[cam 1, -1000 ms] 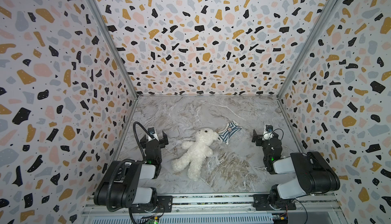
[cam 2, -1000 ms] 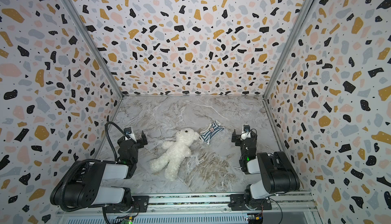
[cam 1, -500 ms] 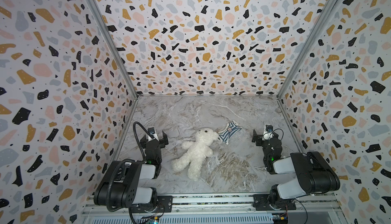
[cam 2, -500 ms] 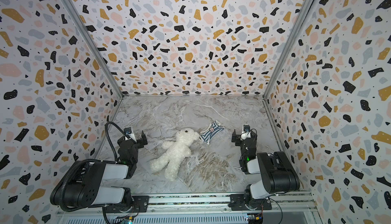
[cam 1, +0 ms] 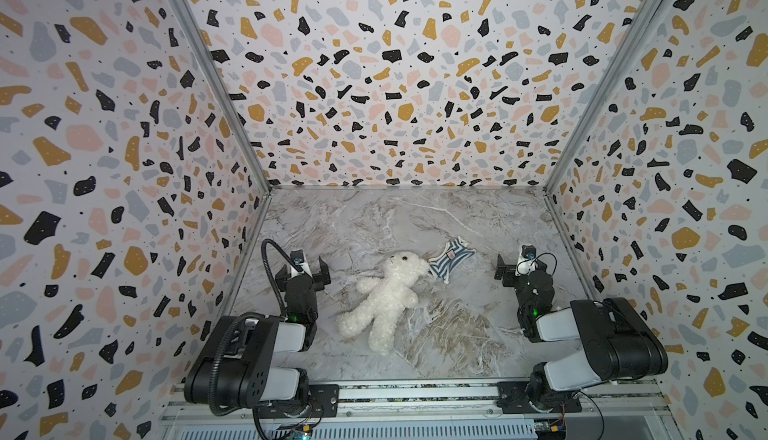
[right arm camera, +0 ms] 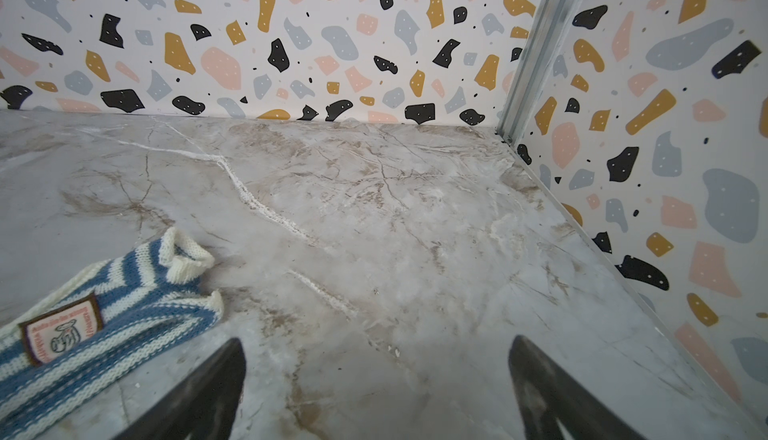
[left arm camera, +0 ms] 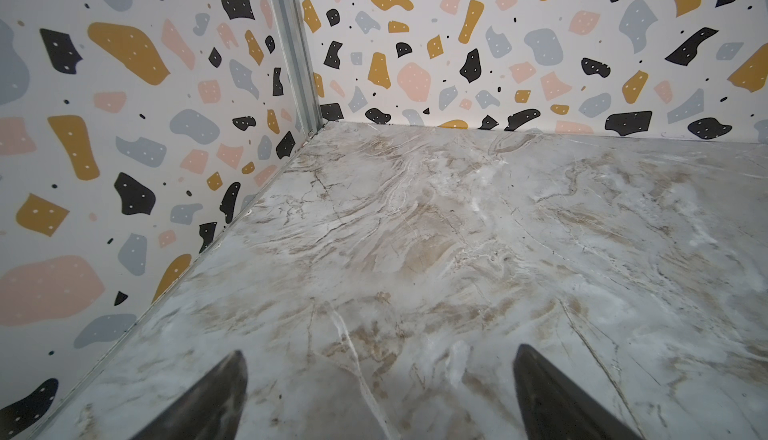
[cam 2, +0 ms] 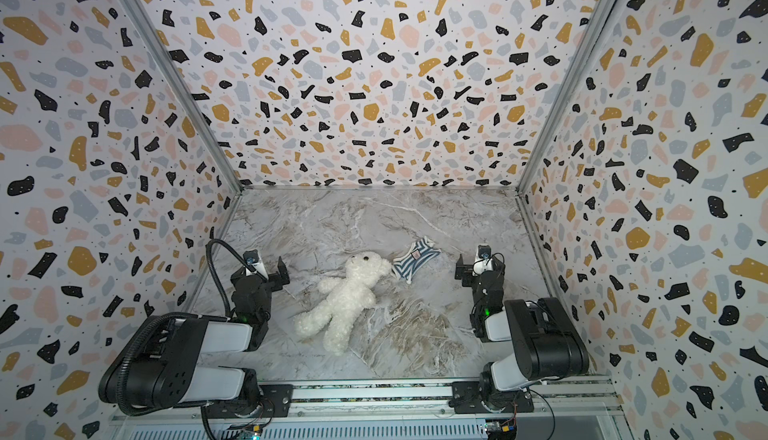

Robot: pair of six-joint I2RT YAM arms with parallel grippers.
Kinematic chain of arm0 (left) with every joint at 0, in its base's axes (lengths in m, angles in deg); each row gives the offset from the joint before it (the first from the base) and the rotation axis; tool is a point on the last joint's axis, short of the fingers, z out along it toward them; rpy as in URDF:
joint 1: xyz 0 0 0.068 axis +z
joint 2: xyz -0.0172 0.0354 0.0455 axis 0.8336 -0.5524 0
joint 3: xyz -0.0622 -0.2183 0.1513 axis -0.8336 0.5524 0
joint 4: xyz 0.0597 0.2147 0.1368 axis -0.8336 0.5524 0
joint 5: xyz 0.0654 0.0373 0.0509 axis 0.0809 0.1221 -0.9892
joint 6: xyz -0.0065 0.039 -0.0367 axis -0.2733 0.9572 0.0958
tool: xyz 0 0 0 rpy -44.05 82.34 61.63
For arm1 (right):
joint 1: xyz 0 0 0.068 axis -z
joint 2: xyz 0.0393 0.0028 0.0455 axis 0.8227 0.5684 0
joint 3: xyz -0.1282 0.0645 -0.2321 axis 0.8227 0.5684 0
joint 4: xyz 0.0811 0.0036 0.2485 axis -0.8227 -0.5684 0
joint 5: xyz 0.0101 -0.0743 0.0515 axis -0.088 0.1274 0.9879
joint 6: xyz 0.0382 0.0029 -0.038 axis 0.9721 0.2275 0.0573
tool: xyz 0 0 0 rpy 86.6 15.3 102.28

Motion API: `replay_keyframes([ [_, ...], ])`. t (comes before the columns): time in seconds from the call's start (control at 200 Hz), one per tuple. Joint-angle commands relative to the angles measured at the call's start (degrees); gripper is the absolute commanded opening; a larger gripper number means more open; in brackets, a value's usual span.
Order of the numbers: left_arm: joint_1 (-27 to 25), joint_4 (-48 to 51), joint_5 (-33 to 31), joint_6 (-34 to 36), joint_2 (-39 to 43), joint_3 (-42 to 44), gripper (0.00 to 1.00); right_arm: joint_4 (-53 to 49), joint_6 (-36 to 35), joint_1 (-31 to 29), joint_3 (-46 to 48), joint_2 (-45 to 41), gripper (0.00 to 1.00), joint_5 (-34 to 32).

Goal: Dress the teddy bear

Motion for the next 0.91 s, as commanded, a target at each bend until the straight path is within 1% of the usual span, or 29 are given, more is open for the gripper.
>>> replay_keyframes([
  [0.0,-0.26,-4.04,-0.86,0.41,-0.23,-1.29,1.00,1.13,-0.08,-0.25,-1.28,0.03,0.99,-0.68],
  [0.761,-0.26,-4.30,-0.79,0.44,0.11,-1.04,1.00,1.51,-0.51,-0.41,-0.96,-0.45,0.99,-0.58],
  [0.901,-0.26,-2.82,0.62,0.97,0.94,-1.53,1.00,-2.79,-1.16,-1.14,-2.17,-3.08,0.99,-0.90],
])
